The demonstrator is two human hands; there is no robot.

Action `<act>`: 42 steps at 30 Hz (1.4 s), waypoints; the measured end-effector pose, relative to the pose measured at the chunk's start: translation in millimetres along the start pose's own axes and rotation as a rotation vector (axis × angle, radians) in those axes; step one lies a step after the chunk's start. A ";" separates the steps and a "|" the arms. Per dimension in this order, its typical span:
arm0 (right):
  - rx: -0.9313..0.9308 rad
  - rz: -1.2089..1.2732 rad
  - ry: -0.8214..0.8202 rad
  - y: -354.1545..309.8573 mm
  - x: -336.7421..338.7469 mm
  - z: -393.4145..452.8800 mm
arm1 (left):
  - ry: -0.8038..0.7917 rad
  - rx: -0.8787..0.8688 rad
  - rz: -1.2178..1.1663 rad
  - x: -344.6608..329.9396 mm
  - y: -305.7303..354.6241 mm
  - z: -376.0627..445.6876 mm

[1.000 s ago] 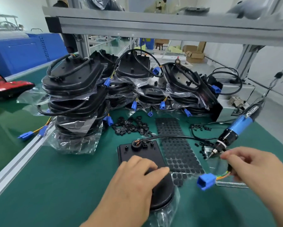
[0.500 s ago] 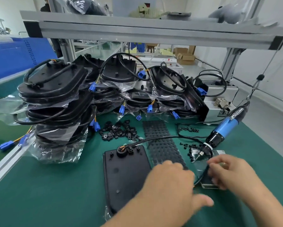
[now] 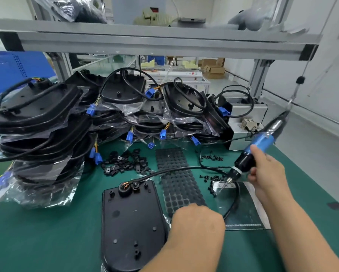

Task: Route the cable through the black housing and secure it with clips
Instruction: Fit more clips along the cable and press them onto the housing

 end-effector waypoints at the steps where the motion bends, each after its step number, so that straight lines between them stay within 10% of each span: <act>1: -0.002 0.033 0.002 -6.0 3.9 3.0 | 0.044 -0.002 0.020 7.5 -2.7 -1.7; 13: 0.083 -0.381 0.085 -1.3 49.5 15.4 | 0.590 0.135 0.076 99.4 -98.4 -58.2; 18: 0.523 -0.762 0.280 -42.7 46.8 -16.8 | 0.739 0.180 -0.021 118.5 -117.7 -68.8; 24: 0.752 -0.672 -0.582 -30.1 -37.4 -105.4 | 0.880 0.028 -0.124 151.7 -144.8 -84.9; 30: 0.996 -0.769 -0.799 -46.3 -67.7 -181.3 | 0.913 0.127 -0.213 152.8 -194.0 -124.8; 34: 1.124 -0.814 -1.019 -35.3 -84.9 -257.3 | 0.669 0.312 -0.735 117.6 -229.5 -87.6; 39: 1.368 -0.941 -0.902 -9.9 -125.9 -311.0 | 0.486 0.132 -0.349 94.7 -201.0 -55.1; 42: 1.282 -0.481 -0.782 -31.4 -131.2 -294.3 | 0.298 0.059 -0.148 64.5 -190.2 -33.8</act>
Point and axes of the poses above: each hand's wrist, its own z-axis towards the middle knuckle, its own x-axis out of the back of the hand, y = z × x, the point moved 8 cm from there along z, towards the middle knuckle, and after that the axes turned 8 degrees about y, right-handed, at the moved point
